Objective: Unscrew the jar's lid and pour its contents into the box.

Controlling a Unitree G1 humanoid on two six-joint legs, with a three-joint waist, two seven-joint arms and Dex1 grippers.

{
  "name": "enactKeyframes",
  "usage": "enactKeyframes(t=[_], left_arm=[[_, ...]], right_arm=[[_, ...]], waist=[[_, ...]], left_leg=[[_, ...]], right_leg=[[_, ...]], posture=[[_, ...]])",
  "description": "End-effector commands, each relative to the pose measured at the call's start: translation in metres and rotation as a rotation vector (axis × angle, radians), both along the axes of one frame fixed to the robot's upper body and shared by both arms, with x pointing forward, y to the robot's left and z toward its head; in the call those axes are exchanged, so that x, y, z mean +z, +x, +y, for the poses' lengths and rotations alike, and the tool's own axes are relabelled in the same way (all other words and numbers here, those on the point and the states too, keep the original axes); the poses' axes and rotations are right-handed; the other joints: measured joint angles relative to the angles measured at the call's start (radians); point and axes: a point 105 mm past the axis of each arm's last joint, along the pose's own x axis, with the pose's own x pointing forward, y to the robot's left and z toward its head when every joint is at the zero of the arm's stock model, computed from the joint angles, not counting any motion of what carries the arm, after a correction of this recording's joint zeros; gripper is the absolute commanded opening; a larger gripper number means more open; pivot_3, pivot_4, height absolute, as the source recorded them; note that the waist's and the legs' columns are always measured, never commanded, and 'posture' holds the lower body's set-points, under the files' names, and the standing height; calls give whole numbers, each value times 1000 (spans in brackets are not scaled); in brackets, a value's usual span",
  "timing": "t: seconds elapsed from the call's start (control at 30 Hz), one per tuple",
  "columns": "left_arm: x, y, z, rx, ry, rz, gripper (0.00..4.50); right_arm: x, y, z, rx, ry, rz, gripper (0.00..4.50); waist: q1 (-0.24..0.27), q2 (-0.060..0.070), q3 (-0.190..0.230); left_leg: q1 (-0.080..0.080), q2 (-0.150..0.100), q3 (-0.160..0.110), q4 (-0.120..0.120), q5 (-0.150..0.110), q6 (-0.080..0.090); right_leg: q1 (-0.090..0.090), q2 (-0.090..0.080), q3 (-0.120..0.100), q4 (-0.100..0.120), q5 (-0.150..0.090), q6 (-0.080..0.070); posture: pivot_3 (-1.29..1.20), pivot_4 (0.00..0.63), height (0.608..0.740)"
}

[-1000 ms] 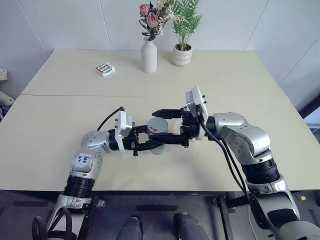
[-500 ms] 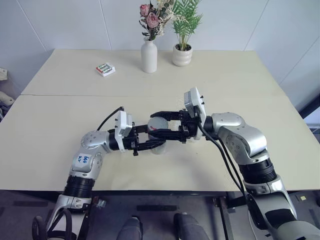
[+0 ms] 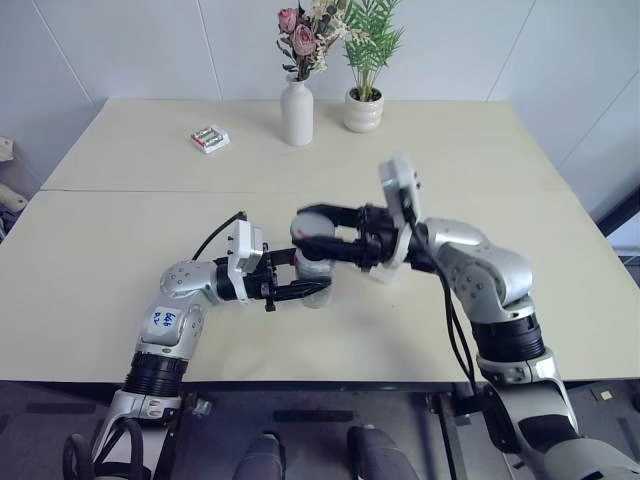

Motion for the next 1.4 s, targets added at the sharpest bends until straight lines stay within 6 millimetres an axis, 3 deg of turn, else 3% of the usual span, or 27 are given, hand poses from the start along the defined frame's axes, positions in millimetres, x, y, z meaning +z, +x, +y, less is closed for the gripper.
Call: enactKeyframes(t=[0.03,0.13,0.23,0.33,0.43,0.53,0.63,0.97,1.3,1.33,1.4], left_arm=[[3,-5,0,-16,7,-23,2085],[3,-6,0,-18,8,-22,2085],[3,-6,2,-18,8,-22,2085],[4,-4,4,-12,5,-20,2085],[4,-3,5,-9,-2,-19,2085],[5,-2,4,-8,-5,-18,2085],[5,0,2,-18,-9,-16,2085],[15,3,0,-30,-14,-27,2085],[15,1,3,-17,-13,-17,2085],[15,1,3,-17,-13,-16,2085],[15,2,4,-15,-13,-16,2085]], right_arm=[[30,4,-14,-28,109,-1,2915],[37,18,-34,-161,92,-85,2915],[34,41,-76,-393,16,-189,2915],[16,60,-147,-669,-44,-196,2915],[-5,63,-193,-835,-59,-170,2915],[-20,63,-222,-938,-28,-117,2915],[-61,62,-253,-1097,-37,-41,2915],[-132,61,-243,-1127,-102,114,2915],[-152,65,-236,-1109,-121,161,2915],[-152,65,-236,-1108,-121,162,3425],[-151,65,-235,-1105,-124,162,3931]], waist=[[2,0,0],[3,0,0],[7,0,0],[14,0,0],[10,0,0],[-6,0,0],[-12,0,0],[-25,1,0],[-24,1,0],[-24,1,0],[-24,1,0]], left_leg=[[0,0,0,0,0,0],[0,0,0,0,0,0],[-1,-1,0,0,0,0],[-1,-1,0,0,0,1],[-1,-1,2,-1,-1,2],[-1,-1,4,-2,-1,2],[1,0,5,-1,-1,2],[8,-2,10,-1,4,4],[12,-2,13,-1,4,4],[12,-2,13,-1,4,4],[12,-2,13,-1,4,4]], right_leg=[[0,0,0,0,0,0],[0,0,0,-1,0,0],[0,-1,0,-2,0,0],[1,-1,-1,-4,0,0],[2,-1,0,-8,1,1],[1,0,3,-7,1,1],[1,1,4,-3,1,1],[6,1,10,-1,4,4],[8,1,13,-1,5,5],[8,1,13,-1,5,5],[8,1,13,-1,5,5]], posture=[[0,150,740],[0,150,740],[0,150,740],[0,150,740],[0,150,740],[0,150,740],[0,150,740],[0,150,740],[0,150,740],[0,150,740],[0,150,740]])
